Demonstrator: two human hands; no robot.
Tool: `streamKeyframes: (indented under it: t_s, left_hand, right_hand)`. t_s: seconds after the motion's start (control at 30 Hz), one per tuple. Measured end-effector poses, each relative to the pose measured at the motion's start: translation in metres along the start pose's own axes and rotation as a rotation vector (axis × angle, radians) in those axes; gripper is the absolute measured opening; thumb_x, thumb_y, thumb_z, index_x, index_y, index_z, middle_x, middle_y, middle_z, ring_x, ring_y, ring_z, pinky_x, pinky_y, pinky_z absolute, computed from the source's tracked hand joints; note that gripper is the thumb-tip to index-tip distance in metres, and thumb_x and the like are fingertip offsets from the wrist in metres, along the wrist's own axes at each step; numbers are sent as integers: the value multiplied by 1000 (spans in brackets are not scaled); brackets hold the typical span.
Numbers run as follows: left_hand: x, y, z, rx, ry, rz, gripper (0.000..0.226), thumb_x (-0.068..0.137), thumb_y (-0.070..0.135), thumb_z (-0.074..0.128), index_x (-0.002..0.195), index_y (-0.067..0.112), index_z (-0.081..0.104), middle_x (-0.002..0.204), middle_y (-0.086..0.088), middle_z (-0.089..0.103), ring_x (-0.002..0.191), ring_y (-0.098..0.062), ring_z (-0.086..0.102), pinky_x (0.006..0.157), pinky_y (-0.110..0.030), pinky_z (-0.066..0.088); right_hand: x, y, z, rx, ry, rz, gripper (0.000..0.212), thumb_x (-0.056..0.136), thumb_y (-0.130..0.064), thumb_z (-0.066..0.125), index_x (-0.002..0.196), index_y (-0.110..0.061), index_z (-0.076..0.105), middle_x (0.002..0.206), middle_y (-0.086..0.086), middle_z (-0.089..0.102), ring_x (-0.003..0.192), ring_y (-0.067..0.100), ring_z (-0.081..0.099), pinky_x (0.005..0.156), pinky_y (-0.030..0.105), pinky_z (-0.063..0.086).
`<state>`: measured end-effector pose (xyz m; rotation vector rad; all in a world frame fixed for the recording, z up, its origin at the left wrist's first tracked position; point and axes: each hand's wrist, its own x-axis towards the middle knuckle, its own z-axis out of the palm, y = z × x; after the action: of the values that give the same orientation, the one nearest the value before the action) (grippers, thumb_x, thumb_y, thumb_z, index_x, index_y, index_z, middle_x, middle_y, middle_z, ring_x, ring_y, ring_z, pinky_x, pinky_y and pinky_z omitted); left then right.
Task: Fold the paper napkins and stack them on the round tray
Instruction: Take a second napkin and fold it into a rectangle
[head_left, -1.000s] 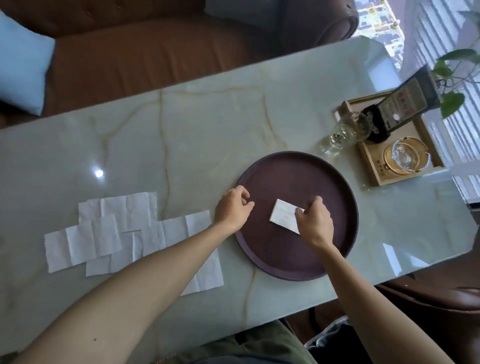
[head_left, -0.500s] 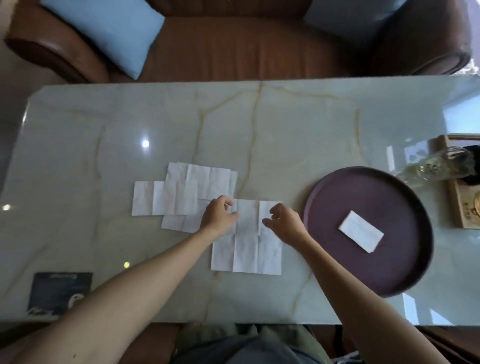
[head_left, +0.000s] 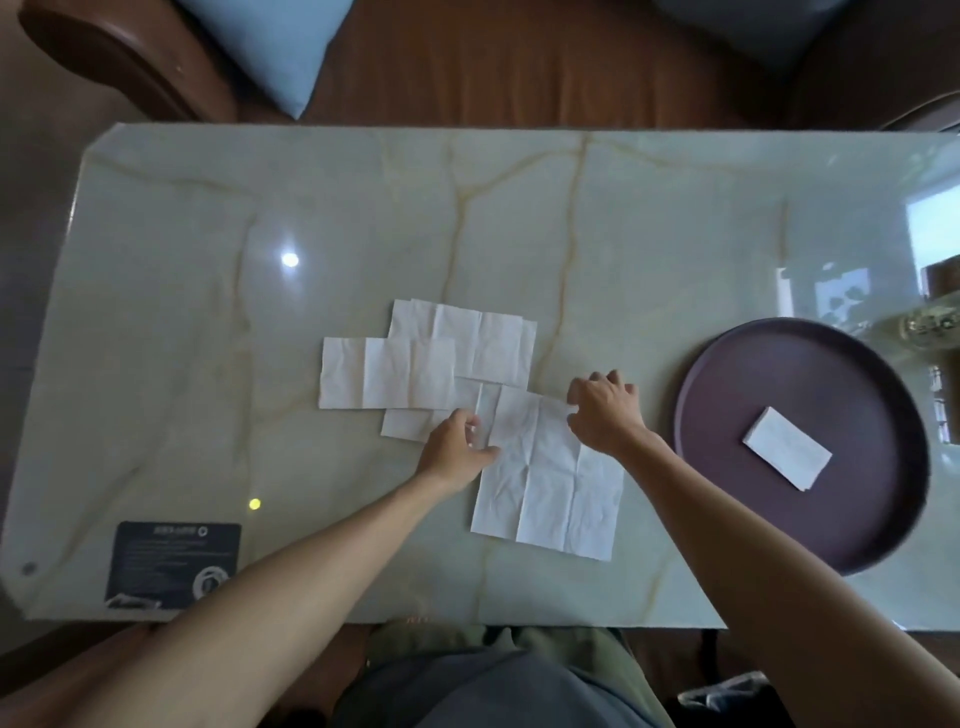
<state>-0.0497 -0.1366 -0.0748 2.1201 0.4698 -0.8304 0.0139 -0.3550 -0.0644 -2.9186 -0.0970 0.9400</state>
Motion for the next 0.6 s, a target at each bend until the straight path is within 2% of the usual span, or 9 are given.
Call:
streamKeyframes:
  t_s: [0.13, 0.2, 0.3, 0.4, 0.5, 0.57, 0.6]
  left_hand:
    - [6, 4, -8, -21, -43, 17, 67, 75, 29, 86, 129, 10, 51, 109, -2, 59, 94, -19, 59, 80, -27, 46]
    - [8, 10, -12, -35, -80, 41, 82, 70, 31, 90, 137, 13, 45, 115, -3, 58, 100, -19, 59, 82, -26, 45]
    - [10, 19, -16, -110, -190, 81, 94, 66, 30, 94, 143, 19, 40, 123, -1, 59, 112, -19, 61, 93, -29, 50]
    - [13, 27, -21, -157, -317, 132, 70, 68, 27, 93, 129, 20, 58, 117, 4, 69, 109, -17, 66, 89, -26, 53]
    - [9, 36, -31, -210, -367, 148, 35, 80, 24, 85, 111, 17, 70, 102, 5, 73, 96, -15, 70, 76, -17, 52]
    - [3, 41, -38, -261, -370, 161, 28, 86, 26, 80, 111, 16, 70, 101, 3, 75, 93, -14, 71, 75, -16, 52]
    - [0, 43, -42, -287, -367, 174, 28, 88, 28, 78, 112, 16, 71, 103, 1, 77, 94, -15, 72, 78, -20, 53]
  right_hand:
    - [-12, 1, -6, 119, 8, -71, 18, 89, -21, 57, 104, -21, 67, 112, 5, 64, 112, 28, 55, 97, 39, 36]
    - [-19, 2, -17, 252, -14, -127, 15, 85, -21, 61, 99, -19, 67, 108, 3, 69, 105, 27, 62, 96, 36, 41]
    - [-31, 2, -44, 453, -81, -181, 10, 81, -13, 67, 87, -20, 63, 90, 0, 68, 86, 23, 63, 82, 32, 48]
    - [-39, 3, -73, 559, -103, -183, 21, 78, -9, 68, 75, -26, 56, 73, -6, 59, 67, 14, 51, 68, 28, 43]
    - [-44, 8, -95, 664, -101, -158, 19, 81, -6, 68, 76, -23, 60, 72, -4, 62, 65, 14, 52, 66, 29, 45]
    - [-43, 10, -106, 657, -22, -109, 13, 84, -10, 67, 78, -20, 62, 72, -3, 65, 65, 16, 56, 62, 28, 45]
    - [-42, 11, -111, 609, 27, -82, 11, 86, -13, 68, 80, -20, 63, 73, -4, 66, 66, 16, 57, 60, 26, 44]
